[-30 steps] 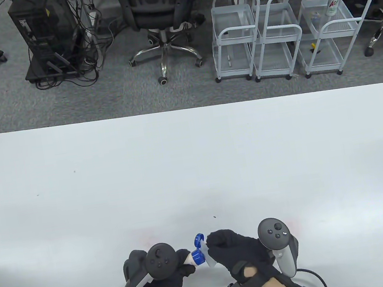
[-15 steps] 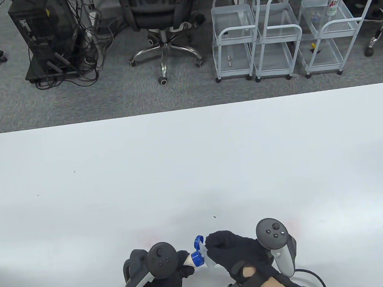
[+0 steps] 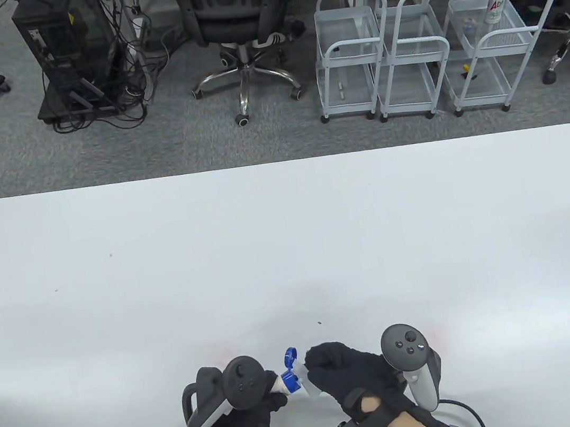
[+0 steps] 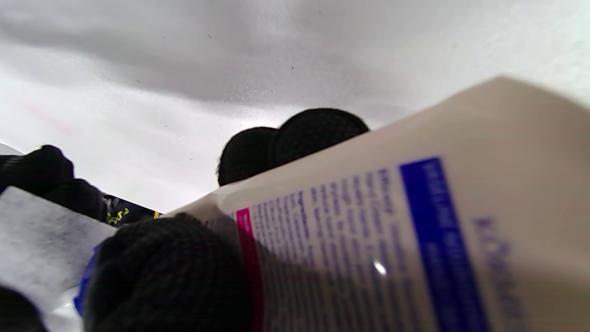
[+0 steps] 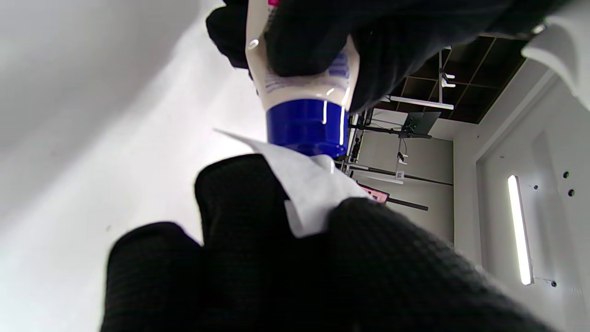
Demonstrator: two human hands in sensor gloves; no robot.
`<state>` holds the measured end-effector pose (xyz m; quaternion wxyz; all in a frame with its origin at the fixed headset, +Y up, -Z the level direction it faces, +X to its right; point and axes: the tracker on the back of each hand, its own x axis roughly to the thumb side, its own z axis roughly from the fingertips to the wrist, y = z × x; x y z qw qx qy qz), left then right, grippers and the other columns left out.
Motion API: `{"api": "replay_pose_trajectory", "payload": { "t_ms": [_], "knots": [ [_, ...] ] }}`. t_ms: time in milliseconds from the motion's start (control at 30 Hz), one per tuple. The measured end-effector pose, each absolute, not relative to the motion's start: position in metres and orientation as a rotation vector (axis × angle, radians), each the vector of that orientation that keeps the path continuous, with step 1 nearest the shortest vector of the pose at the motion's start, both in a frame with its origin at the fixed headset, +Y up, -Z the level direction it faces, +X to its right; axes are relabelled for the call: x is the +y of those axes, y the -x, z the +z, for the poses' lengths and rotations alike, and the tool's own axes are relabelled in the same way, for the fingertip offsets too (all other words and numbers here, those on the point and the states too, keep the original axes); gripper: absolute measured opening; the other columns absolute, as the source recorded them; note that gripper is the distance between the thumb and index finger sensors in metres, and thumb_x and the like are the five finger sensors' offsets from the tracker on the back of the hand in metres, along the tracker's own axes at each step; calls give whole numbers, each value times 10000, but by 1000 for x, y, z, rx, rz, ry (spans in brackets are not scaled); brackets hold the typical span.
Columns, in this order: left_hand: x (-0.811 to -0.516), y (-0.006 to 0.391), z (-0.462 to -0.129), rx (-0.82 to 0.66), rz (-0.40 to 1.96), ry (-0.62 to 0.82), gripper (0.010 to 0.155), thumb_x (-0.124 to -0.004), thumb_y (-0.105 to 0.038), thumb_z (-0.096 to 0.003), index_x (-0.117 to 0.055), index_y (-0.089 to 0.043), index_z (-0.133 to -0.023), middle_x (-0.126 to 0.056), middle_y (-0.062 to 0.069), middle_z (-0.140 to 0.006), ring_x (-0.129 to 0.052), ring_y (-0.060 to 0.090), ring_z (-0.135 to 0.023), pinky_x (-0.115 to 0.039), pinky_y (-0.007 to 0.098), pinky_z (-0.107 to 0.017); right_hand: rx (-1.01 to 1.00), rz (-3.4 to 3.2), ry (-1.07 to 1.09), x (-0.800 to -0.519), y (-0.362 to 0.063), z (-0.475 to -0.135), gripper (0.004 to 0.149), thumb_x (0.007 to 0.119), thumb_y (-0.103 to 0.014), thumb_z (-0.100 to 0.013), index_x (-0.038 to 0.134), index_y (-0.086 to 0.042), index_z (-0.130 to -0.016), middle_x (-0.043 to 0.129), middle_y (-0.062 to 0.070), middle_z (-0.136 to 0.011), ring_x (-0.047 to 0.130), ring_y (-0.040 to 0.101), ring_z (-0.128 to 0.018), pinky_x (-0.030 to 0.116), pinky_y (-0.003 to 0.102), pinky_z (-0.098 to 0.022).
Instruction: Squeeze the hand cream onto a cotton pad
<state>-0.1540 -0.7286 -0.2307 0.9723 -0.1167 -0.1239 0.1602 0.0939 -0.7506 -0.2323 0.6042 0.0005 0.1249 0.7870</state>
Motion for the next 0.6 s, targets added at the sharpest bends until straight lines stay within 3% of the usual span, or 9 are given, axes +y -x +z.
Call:
{"api": "replay_pose_trajectory", "payload": {
  "t_ms": [200,333,500,600],
  "knots": [
    [-728,179,-241,-209,591,240,531,-828,-421,-383,-730,-353,-901,-1032,-148,-809,-1100,106,-696,-851,424,-573,267,1771,47,-750,-108,-235,374,970,-302,-396,913,-263,-764,1061,21,-663,1135,267,-584,873,474,-451],
    [-727,193,-244,-188,877,237,625,-847,-412,-388,-610,-386,-967,-970,-141,-856,-1072,98,-705,-840,415,-580,266,1745,66,-750,-115,-236,373,966,-301,-399,913,-257,-766,1059,25,-666,1134,271,-582,871,476,-452],
    [-725,203,-246,-222,1045,275,823,-837,-464,-398,-351,-390,-1058,-860,-134,-938,-1024,93,-765,-809,419,-619,270,1741,68,-750,-116,-236,373,963,-301,-402,912,-256,-768,1059,29,-667,1134,273,-580,870,477,-452],
    [-723,207,-247,-220,1097,243,866,-827,-507,-398,-285,-394,-1063,-845,-139,-946,-1017,92,-780,-804,419,-631,271,1754,66,-751,-116,-237,373,962,-302,-402,912,-256,-769,1059,28,-668,1134,273,-580,870,477,-452]
  ]
}}
